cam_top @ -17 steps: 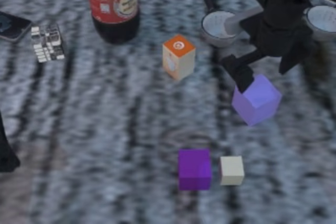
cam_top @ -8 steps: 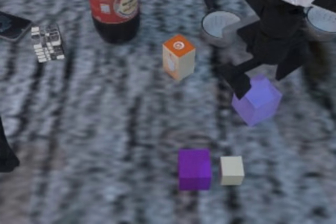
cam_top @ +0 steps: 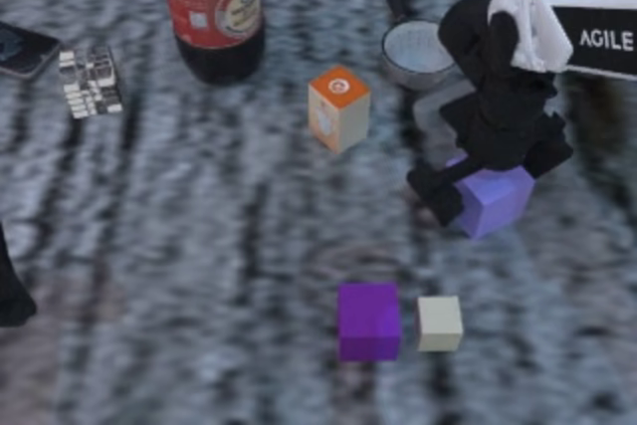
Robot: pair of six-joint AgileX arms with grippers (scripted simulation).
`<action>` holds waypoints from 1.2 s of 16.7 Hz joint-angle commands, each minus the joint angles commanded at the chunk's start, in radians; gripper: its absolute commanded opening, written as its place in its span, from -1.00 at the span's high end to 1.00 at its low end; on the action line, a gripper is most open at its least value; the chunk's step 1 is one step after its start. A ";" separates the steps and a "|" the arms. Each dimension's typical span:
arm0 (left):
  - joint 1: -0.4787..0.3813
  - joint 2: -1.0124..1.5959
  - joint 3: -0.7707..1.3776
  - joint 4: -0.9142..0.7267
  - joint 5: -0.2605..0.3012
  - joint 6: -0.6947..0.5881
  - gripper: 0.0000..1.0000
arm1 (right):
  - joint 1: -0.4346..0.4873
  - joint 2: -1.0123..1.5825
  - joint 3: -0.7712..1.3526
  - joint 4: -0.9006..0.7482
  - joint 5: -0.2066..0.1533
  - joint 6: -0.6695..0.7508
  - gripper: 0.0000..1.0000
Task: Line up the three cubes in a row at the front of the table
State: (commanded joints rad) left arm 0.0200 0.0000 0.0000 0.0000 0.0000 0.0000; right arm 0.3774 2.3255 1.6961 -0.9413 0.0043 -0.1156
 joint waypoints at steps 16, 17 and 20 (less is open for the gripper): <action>0.000 0.000 0.000 0.000 0.000 0.000 -1.00 | 0.000 0.000 0.000 0.000 0.000 0.000 1.00; 0.000 0.000 0.000 0.000 0.000 0.000 -1.00 | 0.000 0.000 0.000 0.000 0.000 0.000 1.00; 0.000 0.000 0.000 0.000 0.000 0.000 -1.00 | 0.000 0.000 0.000 0.000 0.000 0.000 1.00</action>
State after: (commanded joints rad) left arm 0.0200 0.0000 0.0000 0.0000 0.0000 0.0000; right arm 0.3774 2.3255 1.6961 -0.9413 0.0043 -0.1156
